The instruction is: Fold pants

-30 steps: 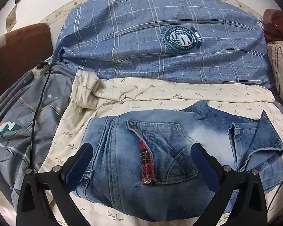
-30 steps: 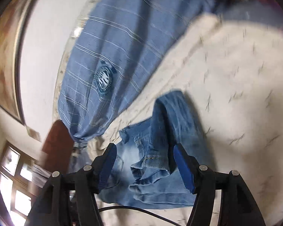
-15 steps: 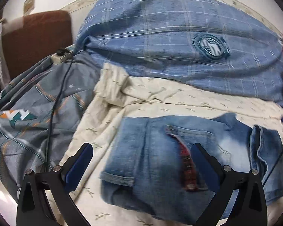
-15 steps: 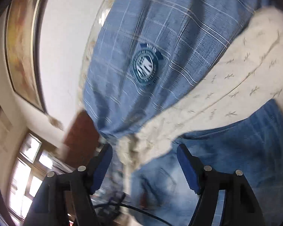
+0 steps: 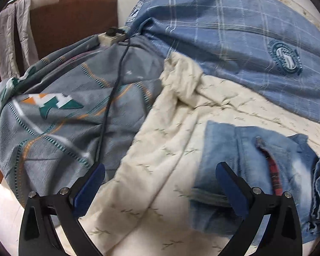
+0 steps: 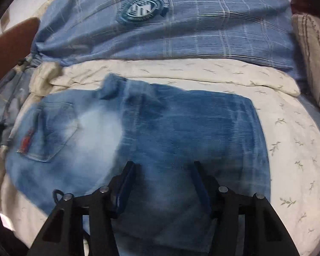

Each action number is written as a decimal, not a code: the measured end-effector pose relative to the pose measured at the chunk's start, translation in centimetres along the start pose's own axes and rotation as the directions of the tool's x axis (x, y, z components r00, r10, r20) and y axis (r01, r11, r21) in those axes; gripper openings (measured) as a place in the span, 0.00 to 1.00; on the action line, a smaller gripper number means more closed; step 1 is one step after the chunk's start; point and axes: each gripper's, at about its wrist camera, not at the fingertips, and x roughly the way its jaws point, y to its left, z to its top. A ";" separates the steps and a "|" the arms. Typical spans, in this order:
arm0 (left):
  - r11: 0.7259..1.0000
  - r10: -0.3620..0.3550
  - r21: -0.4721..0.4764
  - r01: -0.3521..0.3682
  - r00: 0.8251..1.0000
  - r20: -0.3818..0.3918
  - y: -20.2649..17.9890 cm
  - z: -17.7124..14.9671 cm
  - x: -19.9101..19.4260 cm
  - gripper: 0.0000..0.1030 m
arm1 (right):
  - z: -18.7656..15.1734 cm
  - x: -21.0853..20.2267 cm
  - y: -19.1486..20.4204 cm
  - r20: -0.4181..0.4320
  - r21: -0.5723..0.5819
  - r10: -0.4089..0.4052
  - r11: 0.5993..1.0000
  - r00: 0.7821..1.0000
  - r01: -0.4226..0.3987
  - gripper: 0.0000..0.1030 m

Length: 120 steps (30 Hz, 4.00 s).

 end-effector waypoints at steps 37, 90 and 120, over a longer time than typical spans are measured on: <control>0.895 -0.446 -0.156 0.419 0.857 -0.259 -3.0 -3.9 4.0 0.65 | -1.9 -5.9 -3.5 0.126 0.114 0.095 0.987 0.988 -0.110 0.62; 0.880 -0.472 0.092 0.467 0.881 0.040 -6.8 -1.9 -4.2 0.23 | -2.0 -5.8 -7.3 0.106 0.184 0.052 0.980 0.993 -0.071 0.62; 0.528 -0.766 0.510 0.679 0.640 -0.057 -24.7 -5.8 -17.4 0.77 | -4.0 -13.4 -19.4 0.309 0.465 -0.055 0.880 0.949 -0.101 0.62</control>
